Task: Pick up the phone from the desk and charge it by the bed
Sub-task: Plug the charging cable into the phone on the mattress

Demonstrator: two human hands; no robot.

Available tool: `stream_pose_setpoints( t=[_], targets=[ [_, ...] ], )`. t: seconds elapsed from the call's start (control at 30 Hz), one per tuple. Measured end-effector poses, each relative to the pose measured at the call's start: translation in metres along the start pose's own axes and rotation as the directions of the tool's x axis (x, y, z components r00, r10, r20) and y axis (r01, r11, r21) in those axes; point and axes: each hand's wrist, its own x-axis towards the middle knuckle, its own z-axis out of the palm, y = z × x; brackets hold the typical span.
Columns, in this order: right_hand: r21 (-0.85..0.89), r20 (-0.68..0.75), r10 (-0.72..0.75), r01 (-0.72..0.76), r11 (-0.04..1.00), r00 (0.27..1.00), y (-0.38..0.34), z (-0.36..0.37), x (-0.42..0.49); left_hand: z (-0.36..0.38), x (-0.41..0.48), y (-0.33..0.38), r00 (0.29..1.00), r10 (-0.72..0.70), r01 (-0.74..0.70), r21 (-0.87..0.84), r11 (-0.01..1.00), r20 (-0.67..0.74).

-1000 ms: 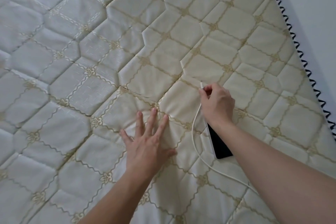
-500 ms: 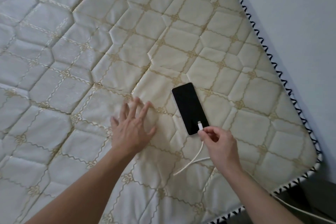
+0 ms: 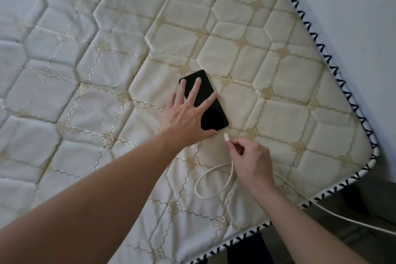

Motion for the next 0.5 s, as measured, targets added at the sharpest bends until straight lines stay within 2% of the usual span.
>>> stream_pose_setpoints(
  t=[0.27, 0.37, 0.5],
  targets=[
    [-0.122, -0.007, -0.152, 0.150, 0.981, 0.988, 0.005, 0.013, 0.034, -0.027, 0.036, -0.020, 0.998, 0.020, -0.022, 0.024, 0.999, 0.054],
    [-0.141, -0.042, -0.203, 0.195, 0.971, 0.978, 0.001, 0.016, 0.049, -0.040, 0.058, -0.029, 0.999, -0.006, 0.006, 0.002, 1.000, 0.048],
    [-0.149, -0.056, -0.263, 0.253, 0.956, 0.963, -0.007, 0.020, 0.071, -0.053, 0.082, -0.038, 1.000, -0.014, 0.013, 0.057, 0.998, 0.013]
  ],
)
